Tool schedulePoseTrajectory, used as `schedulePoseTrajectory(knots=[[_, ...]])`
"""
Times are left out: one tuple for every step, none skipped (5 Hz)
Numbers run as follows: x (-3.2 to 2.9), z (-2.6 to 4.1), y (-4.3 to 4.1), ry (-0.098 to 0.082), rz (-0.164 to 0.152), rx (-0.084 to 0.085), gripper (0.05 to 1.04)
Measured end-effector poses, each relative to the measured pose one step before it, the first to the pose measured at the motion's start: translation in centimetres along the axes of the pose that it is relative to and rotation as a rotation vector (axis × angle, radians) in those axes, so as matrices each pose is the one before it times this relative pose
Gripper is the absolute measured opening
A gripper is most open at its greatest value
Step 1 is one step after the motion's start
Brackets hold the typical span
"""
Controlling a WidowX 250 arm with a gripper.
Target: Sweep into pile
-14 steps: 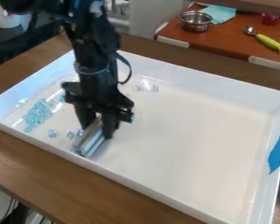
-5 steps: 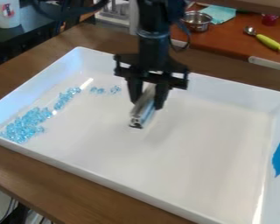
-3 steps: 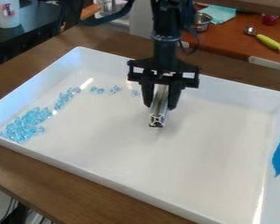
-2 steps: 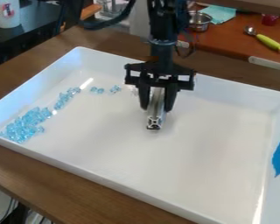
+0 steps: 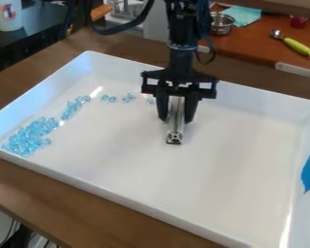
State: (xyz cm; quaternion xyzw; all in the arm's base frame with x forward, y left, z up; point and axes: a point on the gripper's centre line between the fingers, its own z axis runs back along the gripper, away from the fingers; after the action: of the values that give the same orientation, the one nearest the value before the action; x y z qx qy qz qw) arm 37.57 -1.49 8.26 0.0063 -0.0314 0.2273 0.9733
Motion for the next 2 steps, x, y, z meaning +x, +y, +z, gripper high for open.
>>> schedulePoseTrajectory(knots=[[0.654, -0.011, 1.207, 0.0025, 0.0617, 0.0070, 0.496], [1.765, -0.142, 2.494, 0.0188, 0.0736, 0.0124, 0.496]])
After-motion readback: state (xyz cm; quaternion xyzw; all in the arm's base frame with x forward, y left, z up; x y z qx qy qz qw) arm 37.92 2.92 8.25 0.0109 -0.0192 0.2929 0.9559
